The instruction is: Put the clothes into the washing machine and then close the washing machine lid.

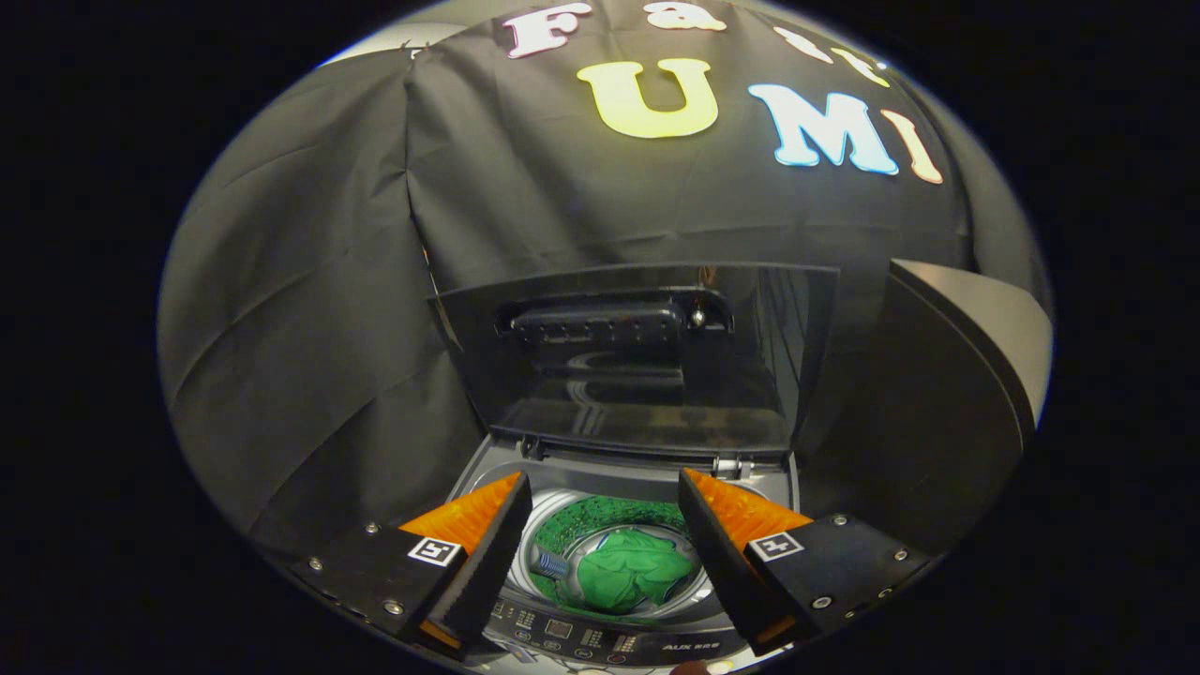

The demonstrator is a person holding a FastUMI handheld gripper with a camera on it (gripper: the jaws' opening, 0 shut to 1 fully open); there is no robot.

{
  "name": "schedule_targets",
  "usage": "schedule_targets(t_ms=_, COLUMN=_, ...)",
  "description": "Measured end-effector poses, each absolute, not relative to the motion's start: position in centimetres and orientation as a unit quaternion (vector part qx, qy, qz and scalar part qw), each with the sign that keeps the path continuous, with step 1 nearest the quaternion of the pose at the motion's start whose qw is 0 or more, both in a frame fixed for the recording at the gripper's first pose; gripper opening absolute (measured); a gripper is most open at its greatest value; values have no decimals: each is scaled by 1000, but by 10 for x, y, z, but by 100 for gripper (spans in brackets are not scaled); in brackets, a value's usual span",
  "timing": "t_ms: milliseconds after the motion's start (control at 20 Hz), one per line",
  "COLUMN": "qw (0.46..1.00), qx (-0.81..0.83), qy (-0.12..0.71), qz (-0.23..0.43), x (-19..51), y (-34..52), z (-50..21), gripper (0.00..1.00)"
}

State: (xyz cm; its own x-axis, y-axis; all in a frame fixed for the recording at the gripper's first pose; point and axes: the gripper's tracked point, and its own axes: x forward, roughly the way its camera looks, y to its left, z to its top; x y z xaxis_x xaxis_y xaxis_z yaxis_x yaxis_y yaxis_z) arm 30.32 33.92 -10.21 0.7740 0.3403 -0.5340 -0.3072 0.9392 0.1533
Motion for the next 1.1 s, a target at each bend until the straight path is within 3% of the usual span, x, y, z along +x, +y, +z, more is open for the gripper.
schedule_targets(t_ms=650, qw=979, qx=4, qy=135, qz=153, x=334, y=348, z=-26, gripper=95)
schedule_targets(t_ms=1100, qw=988, qx=23, qy=98, qz=115, x=380, y=353, z=5, gripper=96)
